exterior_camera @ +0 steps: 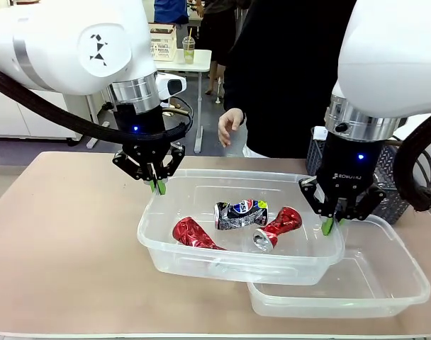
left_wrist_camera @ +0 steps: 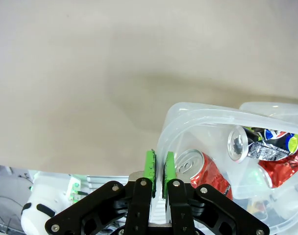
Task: Sort the waste into each basket.
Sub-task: Offer the picked Organizing box to the human.
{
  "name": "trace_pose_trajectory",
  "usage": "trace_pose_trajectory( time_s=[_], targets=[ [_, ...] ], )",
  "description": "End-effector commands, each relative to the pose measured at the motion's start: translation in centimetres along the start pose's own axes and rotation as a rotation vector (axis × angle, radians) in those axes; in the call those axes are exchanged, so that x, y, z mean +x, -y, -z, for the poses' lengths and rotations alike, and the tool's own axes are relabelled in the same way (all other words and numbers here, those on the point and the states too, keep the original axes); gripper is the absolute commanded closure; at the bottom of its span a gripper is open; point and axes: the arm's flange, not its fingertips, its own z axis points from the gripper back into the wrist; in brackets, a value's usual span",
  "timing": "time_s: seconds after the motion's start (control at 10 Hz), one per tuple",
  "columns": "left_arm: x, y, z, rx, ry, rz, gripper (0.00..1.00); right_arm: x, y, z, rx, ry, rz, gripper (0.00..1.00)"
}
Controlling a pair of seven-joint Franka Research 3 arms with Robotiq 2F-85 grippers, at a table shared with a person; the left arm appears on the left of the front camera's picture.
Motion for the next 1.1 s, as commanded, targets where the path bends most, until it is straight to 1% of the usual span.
trace_pose_trajectory(
  time_s=[0.0, 0.2, 0.3, 0.4, 0.5, 0.6, 0.7, 0.8, 0.9, 1.0],
  targets=[
    [-0.1, 0.0, -0.2, -0.004, 0.007, -0.021, 0.91, 0.1, -0.3, -0.3, -0.003, -0.014, -0.017, 0.94],
    [-0.1, 0.0, -0.2, -0.004, 0.007, -0.021, 0.91, 0.1, -0.3, -0.3, -0.003, -0.014, -0.017, 0.94],
    [0.0, 0.0, 0.0, 0.0, 0.0, 0.0, 0.91, 0.0, 0.0, 0.0, 0.0, 0.0, 0.0, 0.94],
    [1.5, 0.4, -2.0, 0.021, 0.051, 0.006, 0.91, 2.1, -1.7, -2.0, -0.006, 0.031, -0.031, 0.94],
    [3.3, 0.8, -4.4, 0.017, 0.094, 0.031, 0.91, 4.4, -3.8, -4.7, -0.023, 0.061, -0.118, 0.94],
    [6.0, 1.2, -7.2, 0.028, 0.142, 0.029, 0.91, 7.3, -6.6, -8.0, -0.042, 0.079, -0.176, 0.94],
    [7.6, 1.3, -7.9, 0.014, 0.126, 0.027, 0.91, 9.0, -8.0, -9.0, -0.057, 0.061, -0.188, 0.94],
    [10.1, 1.2, -7.7, 0.026, 0.137, 0.007, 0.91, 11.4, -9.9, -9.2, -0.068, 0.055, -0.203, 0.94],
    [11.7, 0.9, -7.0, -0.034, 0.102, 0.018, 0.91, 13.0, -11.1, -8.4, -0.037, 0.027, -0.239, 0.94],
    [12.8, 0.7, -6.4, -0.073, 0.072, 0.018, 0.91, 13.7, -12.0, -7.4, -0.042, 0.047, -0.237, 0.94]
  ],
)
